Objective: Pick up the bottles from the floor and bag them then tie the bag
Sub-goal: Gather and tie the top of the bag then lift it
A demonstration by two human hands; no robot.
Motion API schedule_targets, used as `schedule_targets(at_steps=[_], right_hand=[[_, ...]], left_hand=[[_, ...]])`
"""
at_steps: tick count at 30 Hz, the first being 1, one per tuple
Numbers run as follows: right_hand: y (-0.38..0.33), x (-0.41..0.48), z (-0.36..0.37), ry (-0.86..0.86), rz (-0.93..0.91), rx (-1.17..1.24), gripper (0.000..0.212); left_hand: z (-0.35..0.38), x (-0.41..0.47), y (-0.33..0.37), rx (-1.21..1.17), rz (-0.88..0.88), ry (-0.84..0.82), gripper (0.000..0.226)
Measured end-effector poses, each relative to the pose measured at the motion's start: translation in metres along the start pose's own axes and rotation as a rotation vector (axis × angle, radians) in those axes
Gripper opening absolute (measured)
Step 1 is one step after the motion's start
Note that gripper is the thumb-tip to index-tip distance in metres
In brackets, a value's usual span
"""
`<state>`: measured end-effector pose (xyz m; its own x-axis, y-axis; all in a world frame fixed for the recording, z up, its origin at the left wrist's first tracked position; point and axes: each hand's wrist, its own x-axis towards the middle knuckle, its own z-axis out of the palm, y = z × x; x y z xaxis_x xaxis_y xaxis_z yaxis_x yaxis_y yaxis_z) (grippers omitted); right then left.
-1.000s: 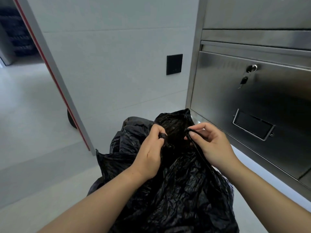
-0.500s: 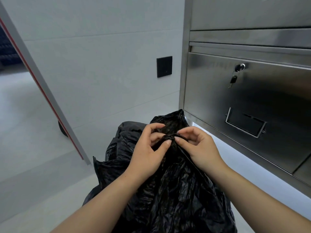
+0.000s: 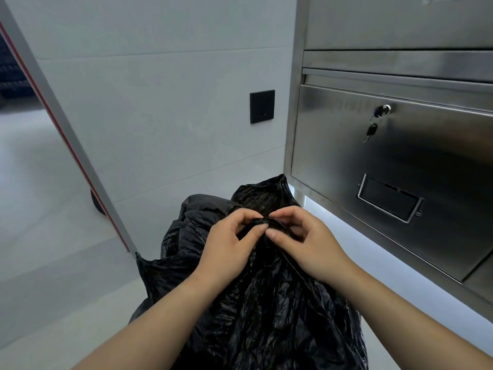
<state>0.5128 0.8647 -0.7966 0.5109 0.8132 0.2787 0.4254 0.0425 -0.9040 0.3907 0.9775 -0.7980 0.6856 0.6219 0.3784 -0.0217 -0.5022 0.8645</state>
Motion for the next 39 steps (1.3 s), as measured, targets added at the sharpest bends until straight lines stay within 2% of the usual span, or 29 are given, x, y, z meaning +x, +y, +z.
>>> schedule_targets(at_steps=[3,8,13,16,21,26,29,31,33,36,39], right_hand=[[-0.004,-0.004,0.001,-0.056,-0.06,-0.255,0.035],[-0.006,0.005,-0.014,-0.059,-0.037,-0.278,0.029],[-0.009,0.007,-0.032,-0.173,-0.047,-0.176,0.036],[-0.011,0.005,-0.031,-0.175,-0.093,-0.109,0.04],[-0.011,0.002,-0.022,-0.154,-0.147,-0.076,0.033],[-0.006,0.003,-0.017,-0.055,-0.118,-0.025,0.022],[-0.002,0.003,-0.019,0.018,-0.097,-0.014,0.022],[0.0,0.003,-0.021,0.053,-0.079,0.008,0.022],[0.001,0.003,-0.022,0.064,-0.071,0.012,0.022],[-0.001,0.002,-0.018,0.041,-0.096,0.01,0.023],[-0.006,0.001,-0.012,-0.009,-0.12,0.021,0.026]], left_hand=[[-0.003,0.003,0.0,0.02,0.001,0.054,0.01],[-0.01,0.008,0.001,0.064,0.015,0.077,0.012],[-0.011,0.009,-0.001,0.028,-0.038,0.102,0.006],[-0.009,0.009,-0.004,0.008,-0.072,0.102,0.006],[-0.009,0.007,-0.009,-0.037,-0.135,0.087,0.003],[-0.014,0.009,-0.007,-0.133,-0.152,0.059,0.006],[-0.021,0.012,-0.004,-0.283,-0.168,0.071,0.021],[-0.023,0.013,0.001,-0.354,-0.161,0.08,0.017],[-0.021,0.013,0.008,-0.332,-0.102,0.052,0.009],[-0.014,0.012,0.013,-0.262,-0.037,0.015,0.019],[-0.01,0.013,0.015,-0.164,0.003,0.011,0.019]])
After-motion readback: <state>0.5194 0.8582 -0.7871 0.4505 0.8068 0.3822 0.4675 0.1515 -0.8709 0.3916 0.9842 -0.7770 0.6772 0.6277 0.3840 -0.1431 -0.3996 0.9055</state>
